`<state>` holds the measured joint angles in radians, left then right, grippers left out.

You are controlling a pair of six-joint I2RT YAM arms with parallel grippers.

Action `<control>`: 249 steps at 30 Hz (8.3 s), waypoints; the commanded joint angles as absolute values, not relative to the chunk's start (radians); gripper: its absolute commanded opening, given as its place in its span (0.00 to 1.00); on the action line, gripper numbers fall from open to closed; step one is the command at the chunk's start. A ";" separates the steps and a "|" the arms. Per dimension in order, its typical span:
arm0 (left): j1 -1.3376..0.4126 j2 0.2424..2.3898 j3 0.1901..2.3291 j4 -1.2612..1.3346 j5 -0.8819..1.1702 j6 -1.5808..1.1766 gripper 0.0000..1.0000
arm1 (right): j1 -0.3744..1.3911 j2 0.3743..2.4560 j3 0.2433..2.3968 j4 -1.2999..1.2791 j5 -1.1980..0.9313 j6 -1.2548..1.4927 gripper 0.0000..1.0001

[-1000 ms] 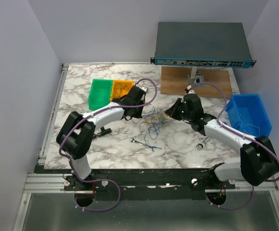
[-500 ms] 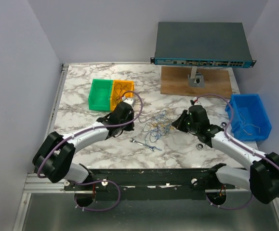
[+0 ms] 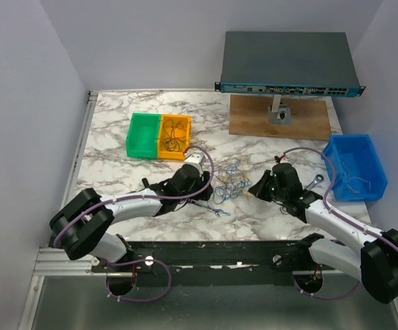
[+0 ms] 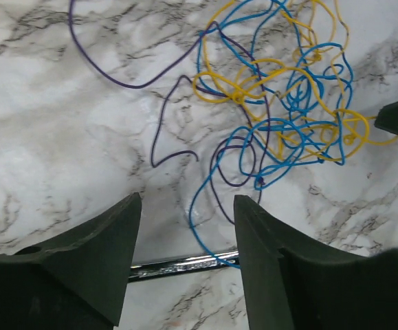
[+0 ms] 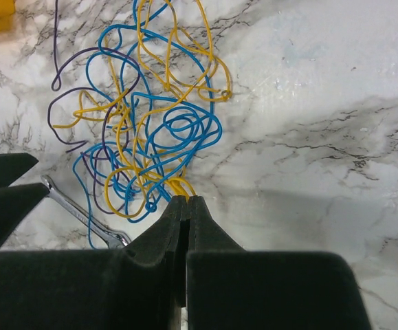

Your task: Untangle the cables

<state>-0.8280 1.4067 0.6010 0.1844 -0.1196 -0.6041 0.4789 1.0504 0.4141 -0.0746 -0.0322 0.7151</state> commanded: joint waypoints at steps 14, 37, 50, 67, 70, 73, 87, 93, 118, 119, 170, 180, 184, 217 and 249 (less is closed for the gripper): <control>-0.948 1.615 0.744 0.332 -0.206 -0.718 0.98 | 0.487 0.930 0.319 -0.110 -0.012 0.767 0.01; -0.938 1.846 1.040 0.060 -0.144 -0.696 0.67 | 0.488 0.898 0.327 -0.112 -0.003 0.774 0.01; -0.755 1.555 0.823 0.075 -0.128 -0.641 0.00 | 0.486 0.896 0.530 -0.442 0.499 0.888 0.00; -0.496 1.180 0.738 -0.046 -0.017 -0.589 0.00 | 0.482 0.825 1.001 -0.666 1.113 0.802 0.01; -0.491 1.182 0.746 -0.055 -0.008 -0.585 0.00 | 0.481 0.810 1.092 -0.647 1.201 0.730 0.01; -0.485 1.197 0.744 -0.055 -0.001 -0.590 0.00 | 0.482 0.815 1.205 -0.597 1.261 0.624 0.01; -0.424 1.249 0.670 -0.005 0.077 -0.617 0.00 | 0.482 0.933 1.479 -0.151 1.329 0.023 0.01; -0.309 1.233 0.625 0.011 0.150 -0.663 0.00 | 0.482 0.938 1.474 -0.132 1.341 0.011 0.01; -0.451 1.100 0.661 -0.064 0.009 -0.481 0.10 | 0.482 0.969 0.826 -0.539 0.356 0.682 0.94; -0.469 1.102 0.666 -0.072 -0.014 -0.479 0.12 | 0.482 0.985 0.810 -0.516 0.303 0.704 0.95; -0.813 1.804 1.207 -0.316 0.439 -0.089 0.48 | 0.494 1.046 0.615 -0.290 -0.106 0.538 0.01; -0.604 1.539 0.898 -0.015 0.404 -0.343 0.00 | 0.492 0.930 0.680 -0.527 0.517 0.787 0.01; -0.483 1.420 0.765 0.072 0.371 -0.442 0.00 | 0.491 0.865 0.756 -0.646 0.746 0.858 0.01; -0.444 1.299 0.625 0.202 0.503 -0.414 0.00 | 0.468 1.388 0.781 -0.451 0.513 0.713 1.00; -0.484 1.250 0.627 0.176 0.491 -0.403 0.00 | 0.107 1.100 1.056 -0.688 0.762 0.756 0.01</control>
